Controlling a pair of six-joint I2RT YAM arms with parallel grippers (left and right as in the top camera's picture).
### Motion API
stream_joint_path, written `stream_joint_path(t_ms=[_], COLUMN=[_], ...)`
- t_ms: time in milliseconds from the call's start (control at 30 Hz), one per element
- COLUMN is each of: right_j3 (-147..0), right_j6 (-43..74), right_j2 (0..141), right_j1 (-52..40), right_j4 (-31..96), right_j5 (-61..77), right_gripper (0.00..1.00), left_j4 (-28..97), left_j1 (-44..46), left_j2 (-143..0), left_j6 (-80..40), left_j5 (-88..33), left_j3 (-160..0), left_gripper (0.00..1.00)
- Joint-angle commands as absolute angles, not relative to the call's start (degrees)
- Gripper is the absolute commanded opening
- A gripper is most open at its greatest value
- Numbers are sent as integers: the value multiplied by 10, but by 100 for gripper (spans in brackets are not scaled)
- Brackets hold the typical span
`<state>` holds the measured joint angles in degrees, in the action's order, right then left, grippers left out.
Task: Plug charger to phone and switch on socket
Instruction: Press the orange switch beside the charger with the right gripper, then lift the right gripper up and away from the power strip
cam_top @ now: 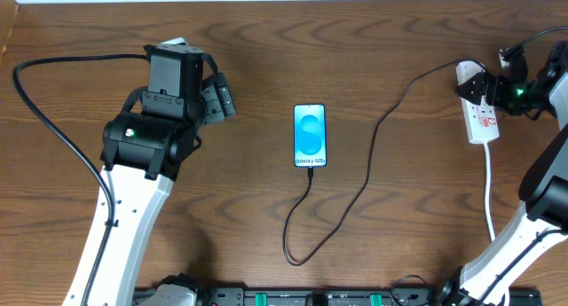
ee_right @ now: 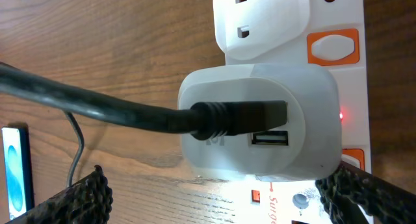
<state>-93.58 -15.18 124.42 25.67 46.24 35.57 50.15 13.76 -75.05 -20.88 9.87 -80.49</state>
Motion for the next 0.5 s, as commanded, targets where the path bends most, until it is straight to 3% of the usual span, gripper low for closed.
stream_joint_path(t_ms=[0,67,467], right_j3=[-929,-936,-938], right_j6=[-105,-64,-16], right_j2=[1269,1251,1045], right_j1=[231,235,239], right_j4=[476,485,538], right_j5=[354,273,152], right_gripper=[99,99,99], left_j4=[503,503,503], left_j1=[138,138,138], left_j2=[-749,-749,-749], left_j6=[-202,-202,-202], left_j5=[112,112,112], left_j3=[-809,-809,-809], left_gripper=[90,90,90])
